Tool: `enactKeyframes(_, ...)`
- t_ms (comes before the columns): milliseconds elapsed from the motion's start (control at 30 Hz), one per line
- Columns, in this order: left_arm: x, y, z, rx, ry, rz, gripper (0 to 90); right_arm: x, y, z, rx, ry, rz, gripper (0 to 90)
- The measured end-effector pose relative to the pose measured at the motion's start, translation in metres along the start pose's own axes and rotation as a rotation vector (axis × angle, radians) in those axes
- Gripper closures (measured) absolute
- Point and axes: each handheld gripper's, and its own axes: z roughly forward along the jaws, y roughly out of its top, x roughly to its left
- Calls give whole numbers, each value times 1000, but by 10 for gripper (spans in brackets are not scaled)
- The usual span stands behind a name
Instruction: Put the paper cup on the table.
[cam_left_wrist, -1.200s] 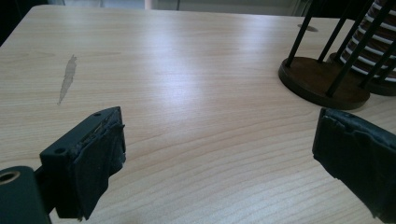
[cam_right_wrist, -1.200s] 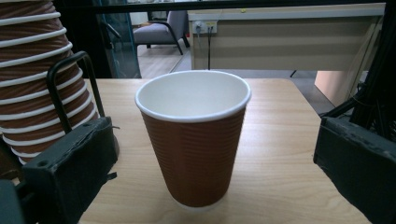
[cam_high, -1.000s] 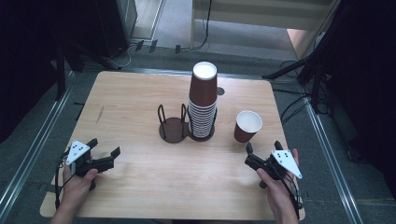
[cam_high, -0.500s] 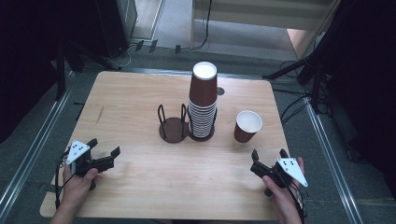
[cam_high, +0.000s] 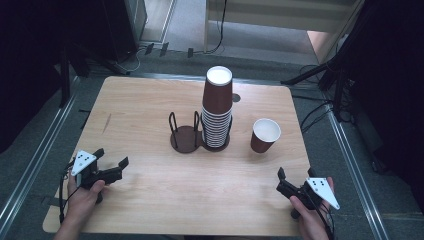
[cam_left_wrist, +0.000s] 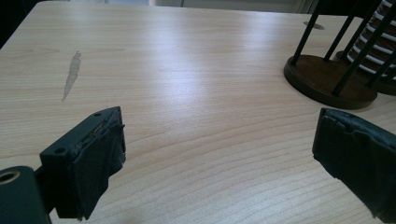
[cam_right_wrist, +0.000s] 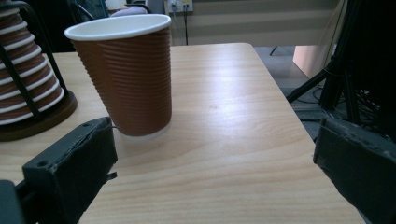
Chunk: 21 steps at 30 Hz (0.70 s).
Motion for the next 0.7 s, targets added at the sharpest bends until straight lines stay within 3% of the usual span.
enactKeyframes(133,-1,0,0,22,4,14,31,-3,-3,-4,7,-1,8,0)
enactKeyframes(700,-2,0,-1,22,22,23,31,-12,-13,-26,12,-23,-8,0)
